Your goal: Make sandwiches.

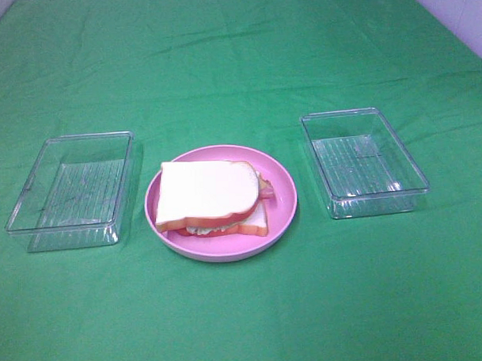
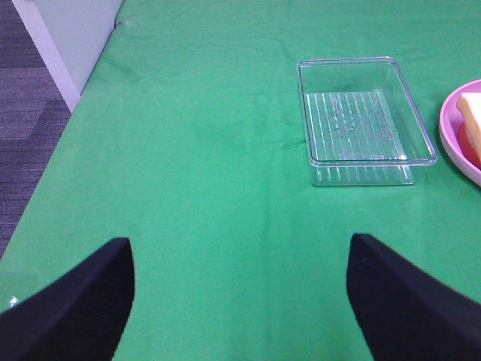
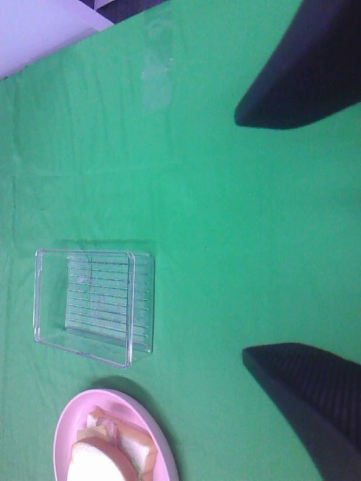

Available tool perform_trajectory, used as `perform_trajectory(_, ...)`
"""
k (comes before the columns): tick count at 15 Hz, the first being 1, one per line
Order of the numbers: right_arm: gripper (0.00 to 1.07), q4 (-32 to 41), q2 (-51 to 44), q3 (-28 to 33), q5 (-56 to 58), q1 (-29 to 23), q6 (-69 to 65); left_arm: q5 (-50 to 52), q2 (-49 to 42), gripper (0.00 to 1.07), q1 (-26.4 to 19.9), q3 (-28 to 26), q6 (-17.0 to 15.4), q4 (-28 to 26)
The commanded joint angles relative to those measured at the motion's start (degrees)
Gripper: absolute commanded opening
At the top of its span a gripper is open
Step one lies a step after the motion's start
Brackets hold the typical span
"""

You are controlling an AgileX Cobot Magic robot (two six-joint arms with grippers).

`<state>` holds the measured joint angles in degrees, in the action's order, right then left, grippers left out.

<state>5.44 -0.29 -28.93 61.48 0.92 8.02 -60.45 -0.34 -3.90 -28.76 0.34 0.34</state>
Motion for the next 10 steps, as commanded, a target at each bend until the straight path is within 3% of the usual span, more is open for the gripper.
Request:
perform_trajectory(1, 0.75, -0.06, -0.92, -0.06, -0.69, 0.23, 0.69, 0.57, -1.15, 0.74, -0.11, 0.11, 0.17, 0.0)
perform_trajectory(10, 0.75, -0.06, -0.92, -0.06, -0.69, 0.23, 0.69, 0.57, -1.15, 0.74, -0.11, 0.11, 0.17, 0.0)
